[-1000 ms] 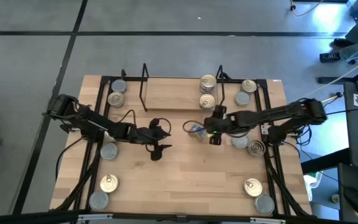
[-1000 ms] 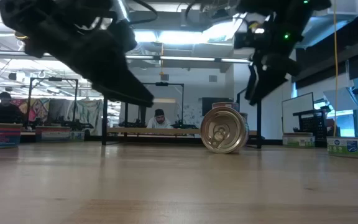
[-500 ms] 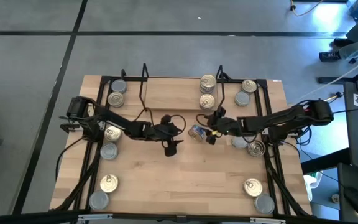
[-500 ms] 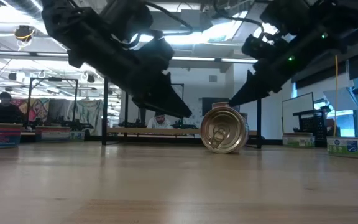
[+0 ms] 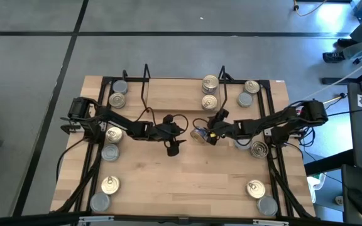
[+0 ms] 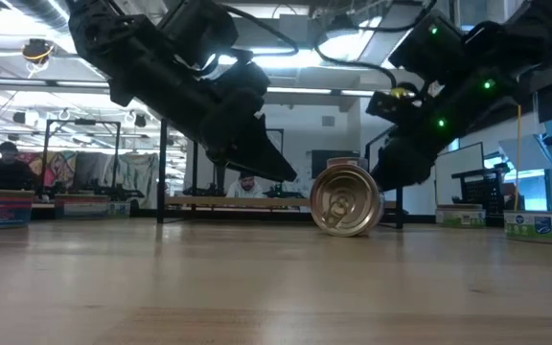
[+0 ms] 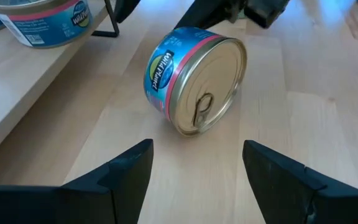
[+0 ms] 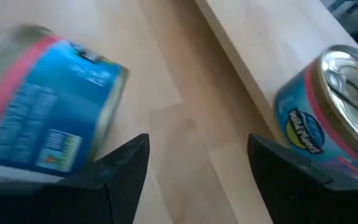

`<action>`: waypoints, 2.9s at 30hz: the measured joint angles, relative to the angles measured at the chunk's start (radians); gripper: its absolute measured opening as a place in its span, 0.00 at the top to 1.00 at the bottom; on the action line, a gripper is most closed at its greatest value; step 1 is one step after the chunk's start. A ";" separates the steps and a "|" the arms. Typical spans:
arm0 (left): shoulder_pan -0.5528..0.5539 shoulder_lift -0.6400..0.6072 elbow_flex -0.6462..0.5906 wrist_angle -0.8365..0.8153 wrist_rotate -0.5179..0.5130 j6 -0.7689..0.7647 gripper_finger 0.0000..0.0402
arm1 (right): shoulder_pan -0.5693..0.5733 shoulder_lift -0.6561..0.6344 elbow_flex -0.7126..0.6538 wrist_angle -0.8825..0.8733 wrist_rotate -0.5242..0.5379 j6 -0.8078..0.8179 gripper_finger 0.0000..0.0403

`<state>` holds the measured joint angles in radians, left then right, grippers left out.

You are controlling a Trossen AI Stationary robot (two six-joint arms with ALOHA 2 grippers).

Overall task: Stack canned seafood by type on shelf
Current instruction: Stack the blue-pink tuna can on top of the other blue-pink tuna can on the shelf

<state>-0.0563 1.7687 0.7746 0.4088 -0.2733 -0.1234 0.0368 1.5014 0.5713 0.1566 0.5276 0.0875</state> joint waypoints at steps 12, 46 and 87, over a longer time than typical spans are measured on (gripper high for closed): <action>0.004 0.017 -0.001 0.167 0.010 0.057 0.38 | 0.002 -0.092 0.044 -0.216 -0.083 -0.007 0.33; 0.074 0.095 0.217 -0.129 0.033 0.114 0.38 | 0.002 0.028 0.037 -0.041 -0.213 -0.041 0.33; 0.044 -0.022 0.035 -0.118 0.317 0.143 0.38 | 0.002 0.022 0.037 0.062 -0.333 -0.066 0.21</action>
<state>-0.0120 1.7467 0.8096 0.2908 0.0434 0.0195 0.0387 1.5238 0.6083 0.2184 0.1947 0.0212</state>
